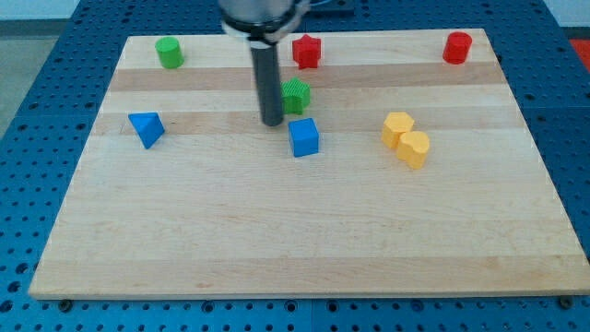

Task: Slide the yellow hexagon closer to the blue cube

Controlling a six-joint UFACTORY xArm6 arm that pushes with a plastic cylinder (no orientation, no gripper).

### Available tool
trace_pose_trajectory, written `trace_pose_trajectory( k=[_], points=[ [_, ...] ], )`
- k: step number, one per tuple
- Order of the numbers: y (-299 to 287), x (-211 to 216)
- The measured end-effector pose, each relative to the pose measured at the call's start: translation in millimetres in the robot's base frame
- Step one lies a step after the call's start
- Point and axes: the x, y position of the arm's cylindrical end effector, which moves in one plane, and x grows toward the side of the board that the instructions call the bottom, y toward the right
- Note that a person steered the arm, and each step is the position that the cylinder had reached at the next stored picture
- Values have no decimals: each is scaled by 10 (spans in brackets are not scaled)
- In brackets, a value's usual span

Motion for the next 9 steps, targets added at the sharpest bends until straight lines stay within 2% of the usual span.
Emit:
trace_pose_trajectory(
  k=[4, 6, 8, 9],
  points=[
    [1734, -36],
    [1785, 429],
    [1654, 454],
    [1654, 330]
  ],
)
